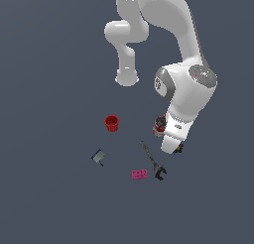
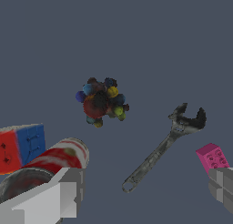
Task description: Pick up a designated object from a clutter of objects.
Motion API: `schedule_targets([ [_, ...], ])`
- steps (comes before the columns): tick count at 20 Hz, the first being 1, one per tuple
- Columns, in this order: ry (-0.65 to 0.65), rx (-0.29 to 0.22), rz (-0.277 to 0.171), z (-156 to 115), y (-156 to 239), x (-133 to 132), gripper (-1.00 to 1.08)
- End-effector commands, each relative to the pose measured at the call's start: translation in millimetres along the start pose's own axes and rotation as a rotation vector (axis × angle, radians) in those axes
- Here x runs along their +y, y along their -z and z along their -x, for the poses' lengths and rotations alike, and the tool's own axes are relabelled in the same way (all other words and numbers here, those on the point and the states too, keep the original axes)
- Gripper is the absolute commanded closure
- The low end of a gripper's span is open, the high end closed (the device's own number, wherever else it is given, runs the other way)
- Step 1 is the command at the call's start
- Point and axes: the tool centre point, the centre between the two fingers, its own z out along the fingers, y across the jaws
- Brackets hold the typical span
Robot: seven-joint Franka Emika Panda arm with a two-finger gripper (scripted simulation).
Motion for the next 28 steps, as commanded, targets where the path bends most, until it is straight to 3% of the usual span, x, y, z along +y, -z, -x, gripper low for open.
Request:
schedule_targets([
  [1,0.096,0.005,-0.002,-12,-14,-8,-0.92],
  [13,0.377,0.028,-0.010,-47,-56,-37,-0.92],
  [28,0.410,0.031,-0.011,-51,-84,-42,-0.92],
])
